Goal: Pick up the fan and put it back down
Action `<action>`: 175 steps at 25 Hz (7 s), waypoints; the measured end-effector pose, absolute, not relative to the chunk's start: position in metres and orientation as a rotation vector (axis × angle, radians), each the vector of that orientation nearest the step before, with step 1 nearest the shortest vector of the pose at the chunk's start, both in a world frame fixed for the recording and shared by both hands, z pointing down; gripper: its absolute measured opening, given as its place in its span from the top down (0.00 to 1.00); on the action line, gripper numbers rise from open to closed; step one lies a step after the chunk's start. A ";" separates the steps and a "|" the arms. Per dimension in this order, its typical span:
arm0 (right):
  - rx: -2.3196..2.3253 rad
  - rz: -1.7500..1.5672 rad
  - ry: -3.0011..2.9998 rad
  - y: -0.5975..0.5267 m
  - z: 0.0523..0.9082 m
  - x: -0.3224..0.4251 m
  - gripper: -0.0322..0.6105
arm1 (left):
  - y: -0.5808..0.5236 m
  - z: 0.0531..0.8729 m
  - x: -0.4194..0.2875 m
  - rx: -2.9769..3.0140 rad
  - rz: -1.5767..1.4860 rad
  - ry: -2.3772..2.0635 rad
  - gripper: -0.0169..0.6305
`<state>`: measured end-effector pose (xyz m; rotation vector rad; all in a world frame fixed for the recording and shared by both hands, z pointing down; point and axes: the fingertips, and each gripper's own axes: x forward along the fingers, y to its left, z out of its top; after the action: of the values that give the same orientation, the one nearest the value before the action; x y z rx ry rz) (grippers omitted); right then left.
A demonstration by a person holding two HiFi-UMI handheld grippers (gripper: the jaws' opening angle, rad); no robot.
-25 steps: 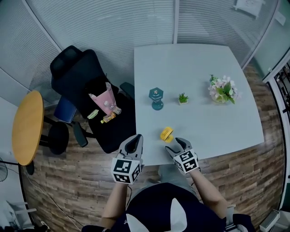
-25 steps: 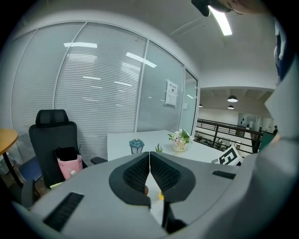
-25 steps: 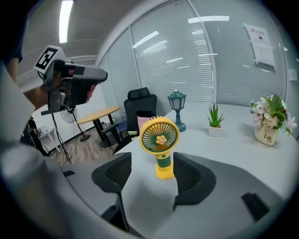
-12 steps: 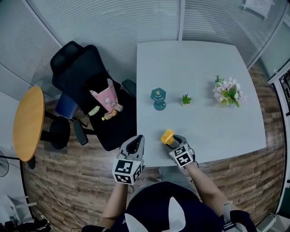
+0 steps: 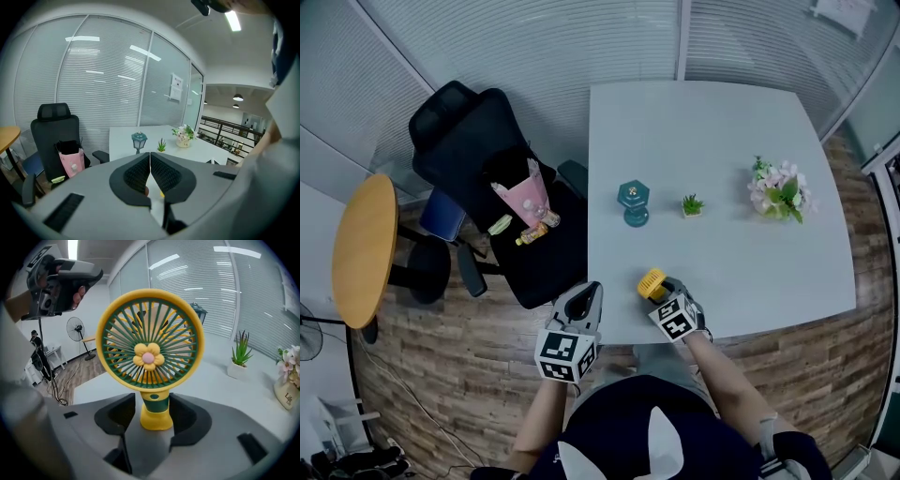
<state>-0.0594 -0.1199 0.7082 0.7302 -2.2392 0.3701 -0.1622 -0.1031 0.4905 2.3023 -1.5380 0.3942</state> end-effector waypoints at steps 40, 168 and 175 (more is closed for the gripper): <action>0.871 0.454 -2.293 -0.135 0.667 -0.044 0.68 | -0.106 0.501 -0.140 2.326 0.360 -1.441 0.94; 1.199 0.673 -2.009 -0.253 0.672 0.138 0.67 | -0.207 0.556 -0.058 2.260 0.356 -1.289 0.94; 1.184 0.689 -1.989 -0.255 0.690 0.139 0.67 | -0.208 0.561 -0.060 2.245 0.369 -1.292 0.94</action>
<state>0.1389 -0.2547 0.6900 1.1843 -1.9885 0.6894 -0.0597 -0.2076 0.5612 2.2452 -1.2925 0.3687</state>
